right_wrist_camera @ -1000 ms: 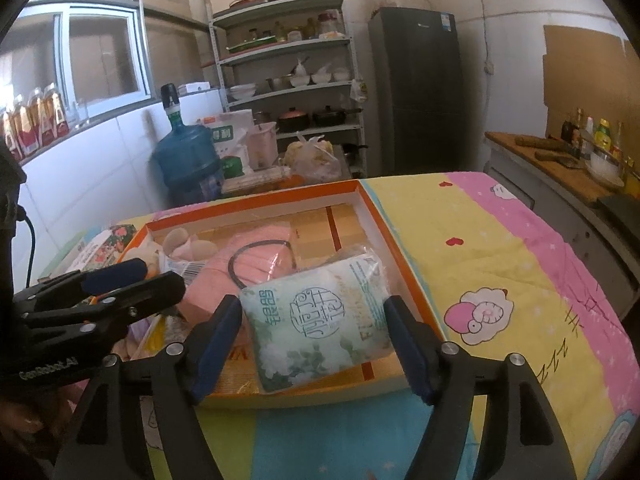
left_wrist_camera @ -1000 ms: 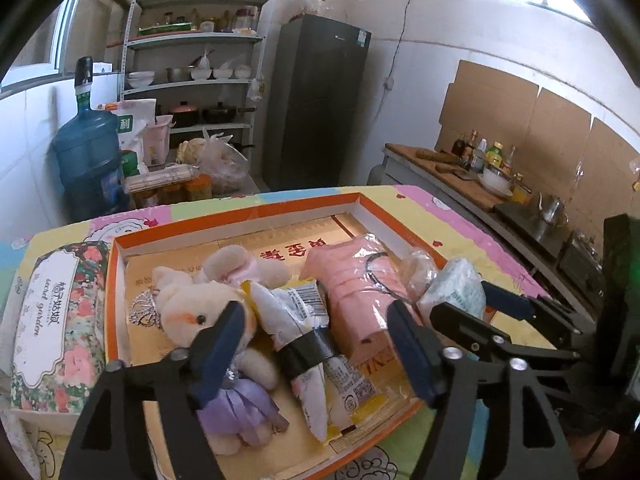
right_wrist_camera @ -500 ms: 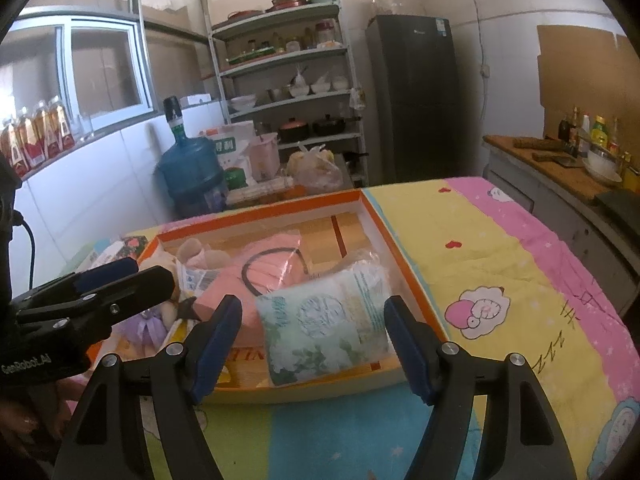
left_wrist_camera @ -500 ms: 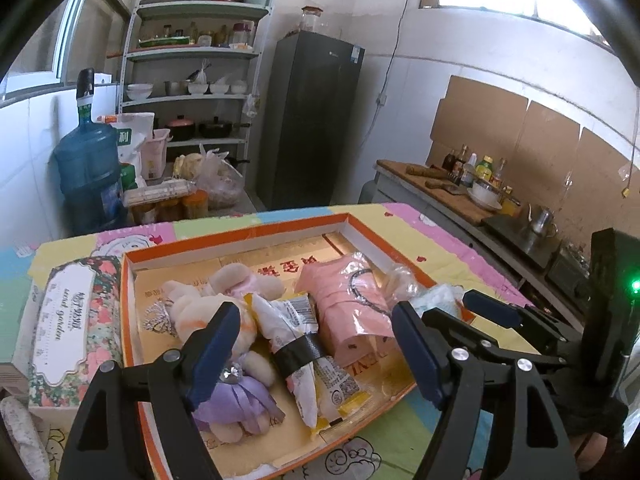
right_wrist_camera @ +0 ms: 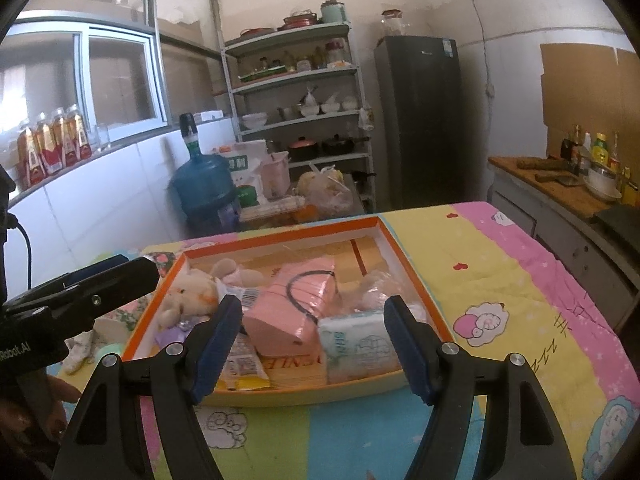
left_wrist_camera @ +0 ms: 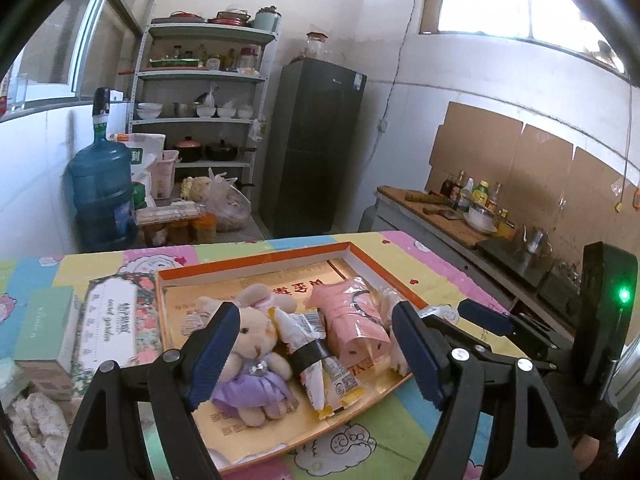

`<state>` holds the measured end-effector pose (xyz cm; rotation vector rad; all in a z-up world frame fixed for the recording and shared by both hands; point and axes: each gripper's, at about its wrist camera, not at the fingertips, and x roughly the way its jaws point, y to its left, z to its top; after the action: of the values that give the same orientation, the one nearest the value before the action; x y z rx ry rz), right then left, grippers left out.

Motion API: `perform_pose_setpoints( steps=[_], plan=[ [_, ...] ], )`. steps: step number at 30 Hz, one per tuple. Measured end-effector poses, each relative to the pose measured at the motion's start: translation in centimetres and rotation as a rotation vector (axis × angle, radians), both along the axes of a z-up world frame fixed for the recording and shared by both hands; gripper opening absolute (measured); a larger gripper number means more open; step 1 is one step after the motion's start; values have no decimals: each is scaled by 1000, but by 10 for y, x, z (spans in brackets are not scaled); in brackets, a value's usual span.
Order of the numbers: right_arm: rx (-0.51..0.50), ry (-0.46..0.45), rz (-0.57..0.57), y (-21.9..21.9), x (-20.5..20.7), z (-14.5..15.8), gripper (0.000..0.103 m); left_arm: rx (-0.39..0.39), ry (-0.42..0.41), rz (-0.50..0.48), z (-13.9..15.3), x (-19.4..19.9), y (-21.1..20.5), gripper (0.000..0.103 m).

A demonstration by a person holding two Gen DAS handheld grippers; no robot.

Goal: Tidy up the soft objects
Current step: 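Move both tools back toward the pile of soft items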

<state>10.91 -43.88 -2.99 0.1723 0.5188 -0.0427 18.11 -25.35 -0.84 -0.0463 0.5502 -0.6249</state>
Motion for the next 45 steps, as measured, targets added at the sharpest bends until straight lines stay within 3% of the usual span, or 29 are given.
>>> perform_pose_setpoints(
  steps=[14, 34, 45],
  plan=[
    [-44, -58, 19, 46, -20, 27, 75, 46, -91, 127, 12, -28, 60, 78],
    [-60, -95, 130, 162, -45, 35, 75, 62, -116, 285, 15, -69, 178, 78],
    [-87, -85, 200, 212, -45, 30, 75, 54, -86, 386, 0, -77, 238, 78]
  ],
)
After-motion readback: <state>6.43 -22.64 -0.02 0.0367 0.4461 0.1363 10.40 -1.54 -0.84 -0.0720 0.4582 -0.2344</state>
